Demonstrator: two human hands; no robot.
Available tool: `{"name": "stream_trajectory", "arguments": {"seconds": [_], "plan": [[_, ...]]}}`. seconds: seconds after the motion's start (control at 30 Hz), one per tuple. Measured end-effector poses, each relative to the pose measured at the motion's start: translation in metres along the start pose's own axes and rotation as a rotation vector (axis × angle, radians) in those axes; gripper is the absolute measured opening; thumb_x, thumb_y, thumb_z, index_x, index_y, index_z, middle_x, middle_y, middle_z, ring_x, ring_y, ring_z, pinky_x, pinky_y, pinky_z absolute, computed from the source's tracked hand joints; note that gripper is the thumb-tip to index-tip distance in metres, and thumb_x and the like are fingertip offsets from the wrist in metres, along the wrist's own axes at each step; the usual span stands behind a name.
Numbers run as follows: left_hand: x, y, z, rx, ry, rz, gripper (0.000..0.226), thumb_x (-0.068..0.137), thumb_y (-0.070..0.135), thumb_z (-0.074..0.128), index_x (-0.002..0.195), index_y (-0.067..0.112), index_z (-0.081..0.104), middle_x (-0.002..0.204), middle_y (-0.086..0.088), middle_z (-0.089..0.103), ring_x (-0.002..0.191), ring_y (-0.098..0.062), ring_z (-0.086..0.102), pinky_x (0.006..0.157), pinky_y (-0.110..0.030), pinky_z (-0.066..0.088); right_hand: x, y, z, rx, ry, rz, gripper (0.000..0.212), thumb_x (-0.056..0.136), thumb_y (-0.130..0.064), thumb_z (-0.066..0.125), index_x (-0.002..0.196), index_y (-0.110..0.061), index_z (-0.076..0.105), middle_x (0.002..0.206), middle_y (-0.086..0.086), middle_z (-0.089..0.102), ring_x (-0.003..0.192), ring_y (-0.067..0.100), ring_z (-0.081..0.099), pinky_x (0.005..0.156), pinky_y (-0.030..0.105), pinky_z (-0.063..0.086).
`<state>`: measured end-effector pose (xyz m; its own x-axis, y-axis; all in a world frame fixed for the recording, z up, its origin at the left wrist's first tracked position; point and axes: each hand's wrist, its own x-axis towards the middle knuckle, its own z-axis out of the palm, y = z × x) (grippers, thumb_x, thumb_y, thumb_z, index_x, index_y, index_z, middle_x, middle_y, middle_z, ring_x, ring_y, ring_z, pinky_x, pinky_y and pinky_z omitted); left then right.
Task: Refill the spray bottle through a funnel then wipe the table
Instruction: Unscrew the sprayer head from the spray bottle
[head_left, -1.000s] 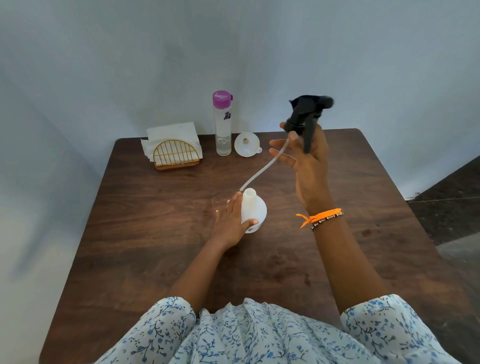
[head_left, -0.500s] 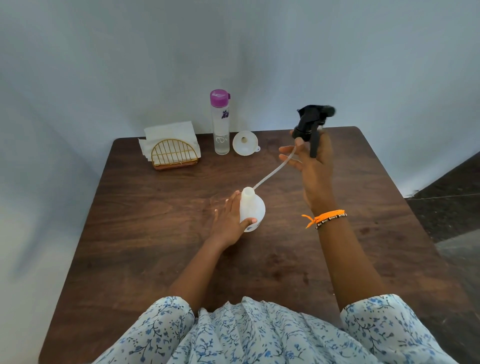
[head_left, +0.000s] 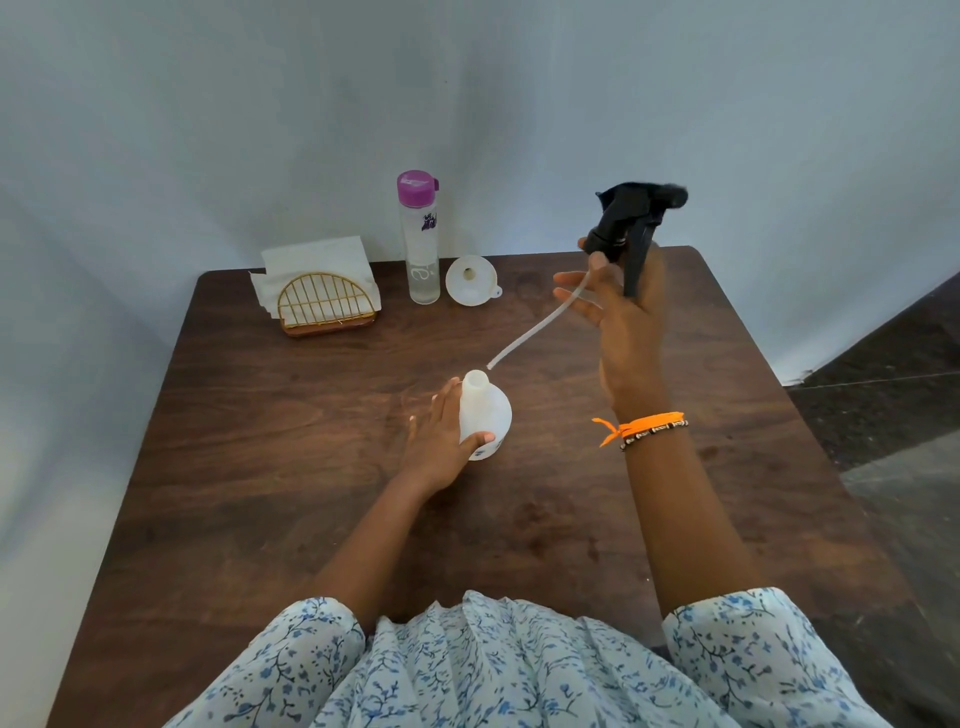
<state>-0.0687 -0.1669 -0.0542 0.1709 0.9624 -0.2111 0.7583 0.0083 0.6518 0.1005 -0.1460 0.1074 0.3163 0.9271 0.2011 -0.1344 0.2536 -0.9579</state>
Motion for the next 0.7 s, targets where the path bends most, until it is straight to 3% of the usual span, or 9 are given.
{"name": "stream_trajectory", "arguments": {"seconds": [0.17, 0.27, 0.4, 0.57, 0.7], "plan": [[-0.002, 0.000, 0.000, 0.003, 0.024, 0.029, 0.082, 0.086, 0.046, 0.055, 0.146, 0.021, 0.004, 0.155, -0.001, 0.016, 0.141, -0.025, 0.018, 0.114, -0.056, 0.013, 0.009, -0.001, -0.006, -0.193, 0.022, 0.021, 0.021, 0.088, -0.003, 0.058, 0.106, -0.010, 0.051, 0.091, 0.002, 0.061, 0.058, 0.014, 0.064, 0.059, 0.027, 0.055], [-0.003, 0.002, 0.000, 0.024, 0.018, 0.015, 0.082, 0.087, 0.047, 0.054, 0.146, 0.021, 0.003, 0.155, -0.002, 0.014, 0.142, -0.025, 0.017, 0.115, -0.056, 0.008, 0.007, 0.023, -0.010, -0.330, 0.016, 0.157, 0.022, 0.083, 0.002, 0.060, 0.101, -0.008, 0.053, 0.091, 0.006, 0.063, 0.058, 0.016, 0.062, 0.056, 0.030, 0.055], [-0.004, 0.003, -0.001, 0.011, 0.016, 0.005, 0.082, 0.087, 0.046, 0.054, 0.146, 0.021, 0.003, 0.155, -0.002, 0.014, 0.142, -0.025, 0.016, 0.115, -0.056, 0.008, -0.008, 0.070, -0.019, -0.477, 0.108, 0.304, 0.016, 0.081, -0.007, 0.066, 0.091, -0.011, 0.054, 0.088, 0.010, 0.065, 0.060, 0.015, 0.063, 0.054, 0.032, 0.056], [-0.005, 0.002, 0.000, 0.008, 0.016, 0.012, 0.080, 0.089, 0.045, 0.052, 0.146, 0.023, 0.001, 0.155, -0.001, 0.012, 0.142, -0.027, 0.015, 0.115, -0.056, 0.008, -0.027, 0.117, -0.032, -0.783, 0.109, 0.416, 0.020, 0.075, -0.023, 0.073, 0.084, -0.014, 0.057, 0.090, 0.007, 0.068, 0.082, 0.022, 0.061, 0.071, 0.031, 0.046], [-0.003, 0.002, 0.002, 0.007, 0.017, 0.021, 0.081, 0.088, 0.045, 0.053, 0.146, 0.024, 0.000, 0.155, -0.001, 0.011, 0.142, -0.027, 0.015, 0.114, -0.056, 0.008, -0.031, 0.140, -0.035, -0.879, 0.071, 0.497, 0.026, 0.074, -0.027, 0.074, 0.083, -0.012, 0.054, 0.092, 0.011, 0.067, 0.091, 0.028, 0.060, 0.075, 0.032, 0.044]]}}
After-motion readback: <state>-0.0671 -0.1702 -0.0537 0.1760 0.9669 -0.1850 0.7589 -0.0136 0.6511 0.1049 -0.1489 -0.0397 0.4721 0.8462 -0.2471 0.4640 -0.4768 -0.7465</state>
